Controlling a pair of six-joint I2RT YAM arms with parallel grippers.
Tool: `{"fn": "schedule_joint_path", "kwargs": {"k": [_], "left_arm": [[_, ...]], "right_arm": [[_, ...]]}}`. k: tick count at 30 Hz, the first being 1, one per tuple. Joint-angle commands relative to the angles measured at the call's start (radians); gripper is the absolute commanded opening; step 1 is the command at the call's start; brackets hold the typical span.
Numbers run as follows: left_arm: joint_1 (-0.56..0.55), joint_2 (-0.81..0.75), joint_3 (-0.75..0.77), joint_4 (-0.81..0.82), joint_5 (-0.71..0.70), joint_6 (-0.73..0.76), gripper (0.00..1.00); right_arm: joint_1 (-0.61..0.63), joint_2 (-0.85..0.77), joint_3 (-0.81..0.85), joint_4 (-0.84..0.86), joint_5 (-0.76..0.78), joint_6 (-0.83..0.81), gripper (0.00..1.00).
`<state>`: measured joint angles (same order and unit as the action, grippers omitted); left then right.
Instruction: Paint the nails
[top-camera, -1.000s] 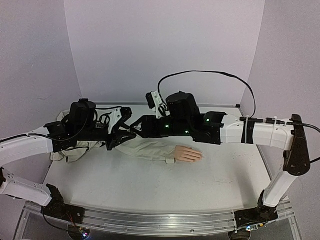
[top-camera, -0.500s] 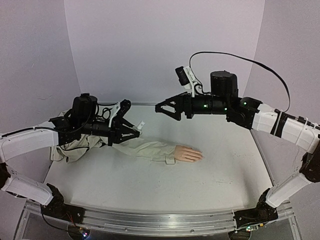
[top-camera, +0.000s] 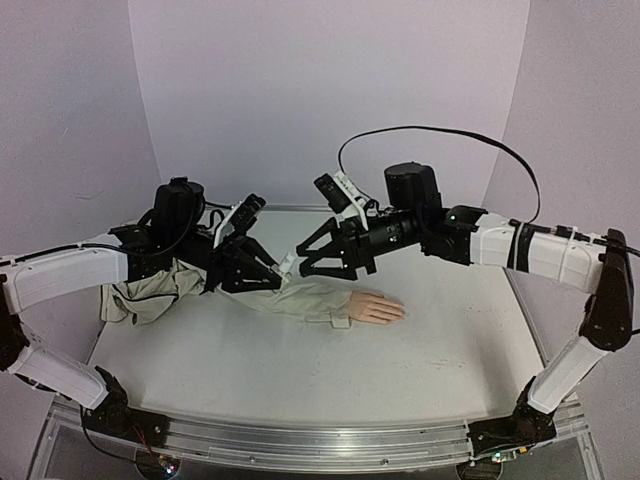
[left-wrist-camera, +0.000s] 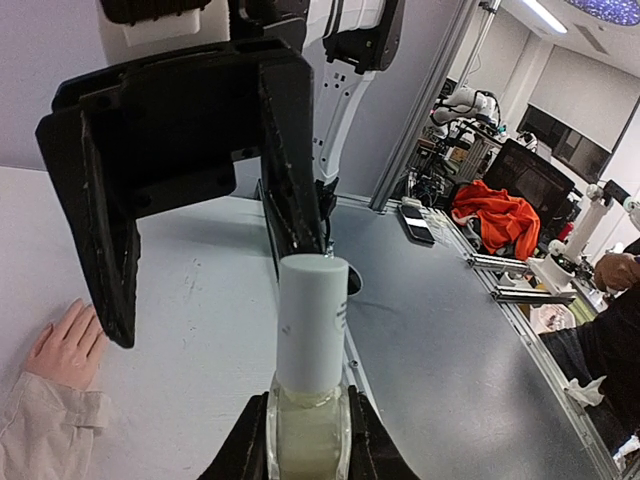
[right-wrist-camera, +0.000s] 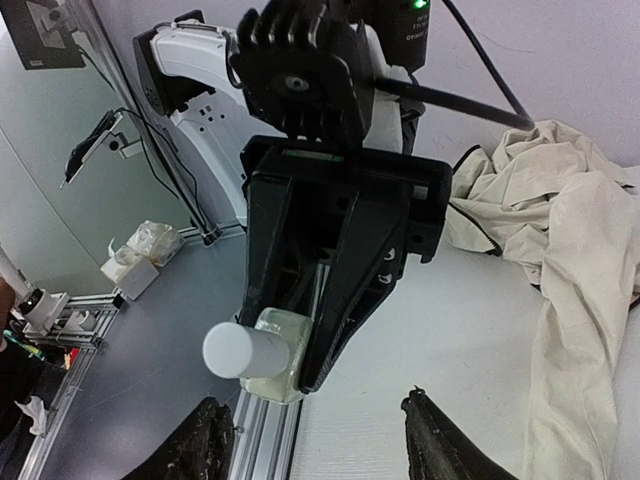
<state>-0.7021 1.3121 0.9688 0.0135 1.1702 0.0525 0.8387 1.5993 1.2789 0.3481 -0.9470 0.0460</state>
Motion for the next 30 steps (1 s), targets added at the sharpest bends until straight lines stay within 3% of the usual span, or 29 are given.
{"fn": "schedule_joint_path", "kwargs": {"k": [1,4,14,18,21,26,30], "left_arm": [[0.0,-0.015,0.048,0.059,0.057,-0.014,0.0],[0.0,-0.012,0.046,0.061,0.055,-0.015,0.0],[0.001,0.001,0.048,0.061,0.057,-0.019,0.0],[0.0,0.002,0.048,0.061,0.061,-0.018,0.0],[0.001,-0.001,0.047,0.061,0.054,-0.019,0.0],[0.001,-0.029,0.039,0.063,-0.012,-0.008,0.0],[0.004,-0.07,0.022,0.063,-0.157,0.01,0.0]], "right_arm": [[0.025,0.007,0.055,0.117,-0.089,0.017,0.59],[0.035,0.018,0.067,0.132,-0.092,0.022,0.52],[0.075,0.045,0.093,0.158,-0.075,0.036,0.44],[0.077,0.055,0.102,0.173,-0.064,0.055,0.34],[0.087,0.059,0.1,0.172,-0.037,0.073,0.16],[0.13,0.056,0.06,0.177,0.026,0.086,0.01],[0.15,0.056,0.017,0.208,0.13,0.125,0.0]]}}
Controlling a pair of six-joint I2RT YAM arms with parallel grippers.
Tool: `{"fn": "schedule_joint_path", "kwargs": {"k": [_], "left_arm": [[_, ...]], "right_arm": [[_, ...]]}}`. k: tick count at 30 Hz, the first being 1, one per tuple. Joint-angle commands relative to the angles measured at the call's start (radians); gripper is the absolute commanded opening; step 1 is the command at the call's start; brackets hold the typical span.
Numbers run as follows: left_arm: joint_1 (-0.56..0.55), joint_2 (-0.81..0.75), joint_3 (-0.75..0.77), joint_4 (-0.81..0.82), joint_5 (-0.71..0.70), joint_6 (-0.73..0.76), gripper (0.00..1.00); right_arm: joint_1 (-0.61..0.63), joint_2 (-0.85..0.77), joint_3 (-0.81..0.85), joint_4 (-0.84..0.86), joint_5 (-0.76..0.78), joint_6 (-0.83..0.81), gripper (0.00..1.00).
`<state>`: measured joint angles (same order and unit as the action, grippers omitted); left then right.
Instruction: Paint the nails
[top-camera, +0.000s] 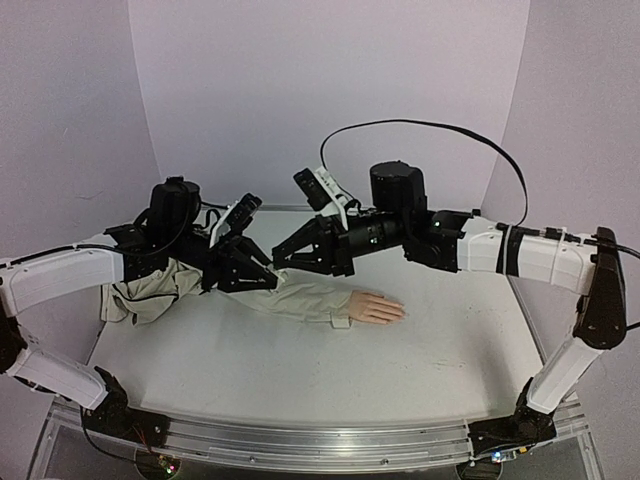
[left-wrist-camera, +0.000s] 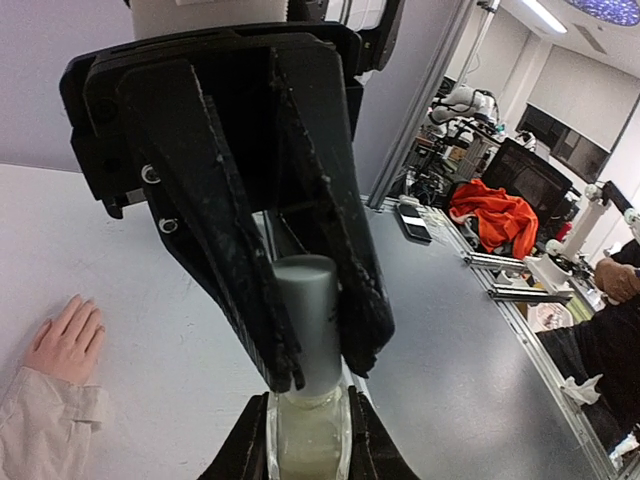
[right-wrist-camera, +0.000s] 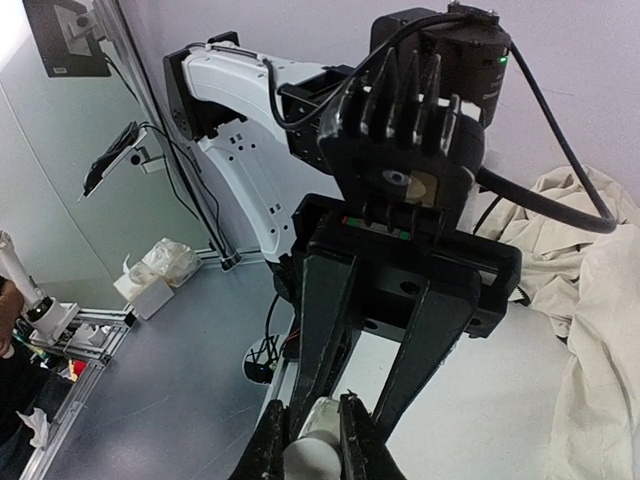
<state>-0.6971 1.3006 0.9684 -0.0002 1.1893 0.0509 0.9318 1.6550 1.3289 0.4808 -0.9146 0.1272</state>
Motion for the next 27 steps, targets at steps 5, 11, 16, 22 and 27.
{"fn": "schedule_joint_path", "kwargs": {"k": [5,11,16,22,27], "left_arm": [[0.001,-0.147,-0.037,0.089,-0.58,0.054,0.0],[0.001,-0.244,-0.118,0.16,-1.196,0.04,0.0],[-0.002,-0.265,-0.139,0.175,-1.271,0.099,0.0],[-0.008,-0.262,-0.142,0.175,-1.201,0.126,0.0],[-0.009,-0.246,-0.137,0.173,-1.134,0.133,0.0]], "right_arm": [[0.061,0.02,-0.073,0.13,0.285,0.166,0.0],[0.162,0.124,-0.014,0.131,0.857,0.475,0.0],[0.293,0.318,0.278,-0.115,1.109,0.665,0.0],[0.267,0.27,0.294,-0.105,1.1,0.636,0.0],[0.151,0.162,0.202,-0.019,0.831,0.523,0.35]]}}
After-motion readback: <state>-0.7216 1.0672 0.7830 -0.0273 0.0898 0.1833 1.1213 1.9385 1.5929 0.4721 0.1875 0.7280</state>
